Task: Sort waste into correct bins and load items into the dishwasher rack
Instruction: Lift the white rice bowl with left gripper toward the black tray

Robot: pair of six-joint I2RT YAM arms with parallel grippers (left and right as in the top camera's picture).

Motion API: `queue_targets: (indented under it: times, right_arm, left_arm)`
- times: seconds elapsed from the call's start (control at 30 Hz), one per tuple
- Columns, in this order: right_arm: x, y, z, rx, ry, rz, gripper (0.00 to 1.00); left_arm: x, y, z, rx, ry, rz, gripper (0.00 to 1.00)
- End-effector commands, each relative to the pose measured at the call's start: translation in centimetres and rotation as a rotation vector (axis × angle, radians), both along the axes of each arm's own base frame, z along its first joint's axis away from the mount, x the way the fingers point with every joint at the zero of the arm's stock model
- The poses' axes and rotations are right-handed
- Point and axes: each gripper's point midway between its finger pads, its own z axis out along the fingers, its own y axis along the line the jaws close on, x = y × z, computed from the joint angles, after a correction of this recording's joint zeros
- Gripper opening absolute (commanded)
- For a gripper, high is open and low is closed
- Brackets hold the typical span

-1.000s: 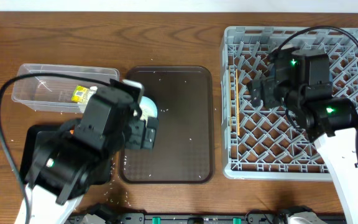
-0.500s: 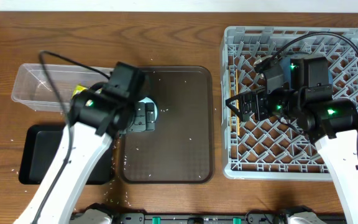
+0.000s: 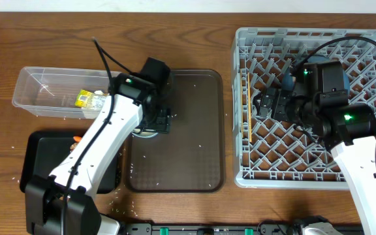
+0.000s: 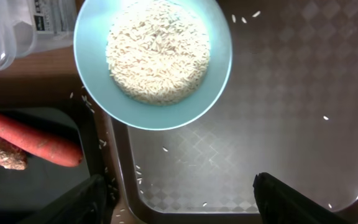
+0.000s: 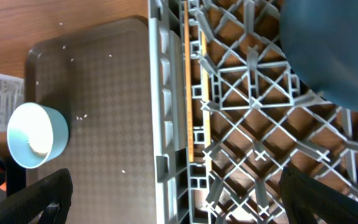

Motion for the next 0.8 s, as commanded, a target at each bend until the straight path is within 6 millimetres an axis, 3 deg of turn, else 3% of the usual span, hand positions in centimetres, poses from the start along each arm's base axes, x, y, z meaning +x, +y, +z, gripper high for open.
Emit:
queue_targets:
  times: [0.0,0.23,0.53,0.77]
  right_arm:
    - [-0.2,-0.6,0.2,-0.007,0.001,-0.043,0.99]
    - [-0.2,-0.6,0.2,-0.007,0.004,-0.044,0.99]
    - [-0.1,-0.6,0.3,-0.006,0.000,-0.044,0.99]
    - [-0.1,-0.6,0.2,-0.006,0.001,-0.044,0.99]
  left_arm:
    - [-0.3,2.0,-0.9,0.012,0.031,0.058,0.77]
    - [0.2,5.5,-3.6,-0.001,0.024,0.245,0.69]
    - [1.0,6.1,-7.0,0.010,-0.046,0.231,0.57]
    - [0.6,6.3,-9.0,0.015,-0.061,0.231,0.56]
